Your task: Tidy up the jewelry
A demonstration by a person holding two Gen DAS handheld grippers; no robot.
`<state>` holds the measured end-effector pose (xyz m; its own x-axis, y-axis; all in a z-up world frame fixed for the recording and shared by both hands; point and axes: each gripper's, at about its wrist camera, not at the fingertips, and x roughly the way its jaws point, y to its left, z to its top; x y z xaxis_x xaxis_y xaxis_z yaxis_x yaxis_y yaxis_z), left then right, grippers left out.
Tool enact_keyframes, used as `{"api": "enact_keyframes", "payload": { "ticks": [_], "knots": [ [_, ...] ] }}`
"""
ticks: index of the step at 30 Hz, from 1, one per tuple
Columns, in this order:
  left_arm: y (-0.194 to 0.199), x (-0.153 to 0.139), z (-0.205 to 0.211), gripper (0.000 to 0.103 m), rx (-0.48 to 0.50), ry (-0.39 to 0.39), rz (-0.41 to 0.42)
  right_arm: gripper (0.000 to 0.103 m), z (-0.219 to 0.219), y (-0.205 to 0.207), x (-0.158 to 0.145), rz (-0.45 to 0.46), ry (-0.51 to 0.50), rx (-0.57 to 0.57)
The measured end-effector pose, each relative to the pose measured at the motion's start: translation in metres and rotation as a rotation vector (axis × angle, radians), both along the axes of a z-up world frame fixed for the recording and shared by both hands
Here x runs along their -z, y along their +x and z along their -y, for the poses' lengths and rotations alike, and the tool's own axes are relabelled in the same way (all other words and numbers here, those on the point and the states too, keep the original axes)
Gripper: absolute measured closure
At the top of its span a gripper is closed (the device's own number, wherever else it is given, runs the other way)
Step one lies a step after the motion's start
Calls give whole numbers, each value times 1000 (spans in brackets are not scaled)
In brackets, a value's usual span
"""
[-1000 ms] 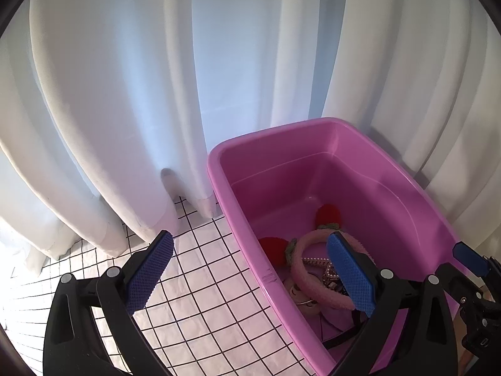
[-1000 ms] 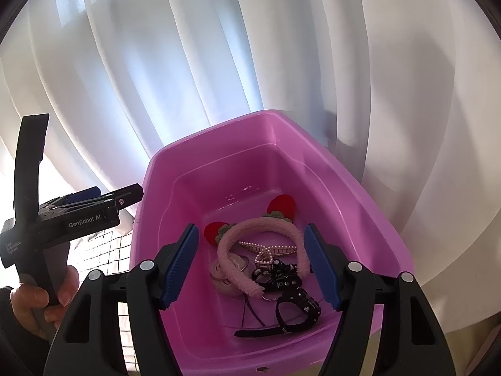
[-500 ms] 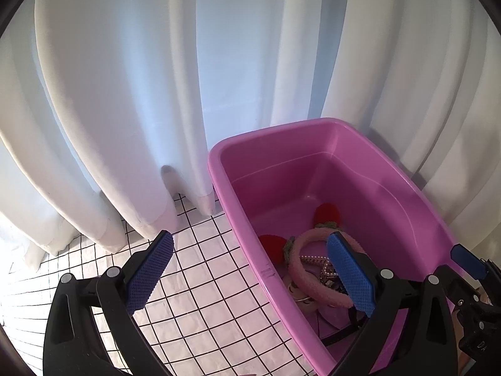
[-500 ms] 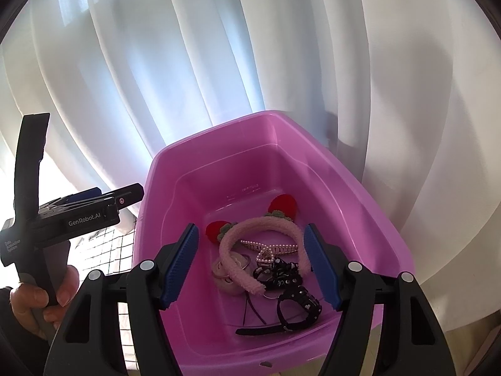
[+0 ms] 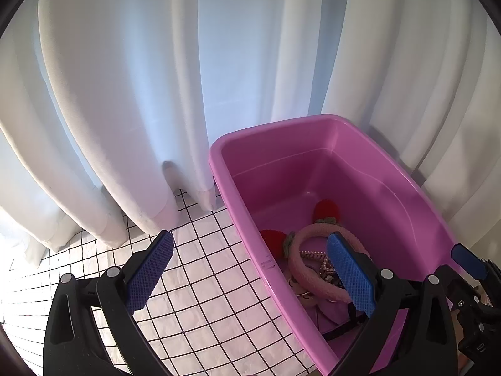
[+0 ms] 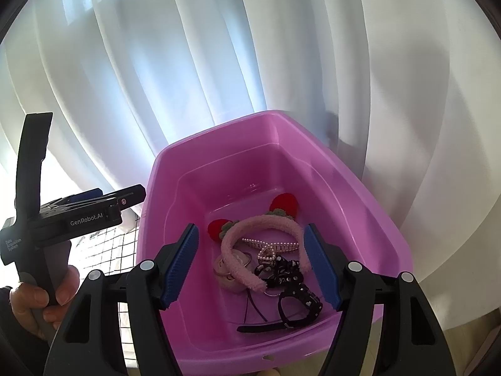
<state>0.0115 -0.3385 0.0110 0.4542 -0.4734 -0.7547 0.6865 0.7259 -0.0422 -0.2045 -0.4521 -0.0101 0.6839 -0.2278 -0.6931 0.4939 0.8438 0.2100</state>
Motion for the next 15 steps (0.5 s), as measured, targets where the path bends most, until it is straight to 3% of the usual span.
{"api": "enact_keyframes", "payload": {
  "ticks": [15],
  "knots": [
    [-2, -1, -3, 6, 1, -4, -5, 37, -2, -1, 0, 1, -1, -1]
  ]
}}
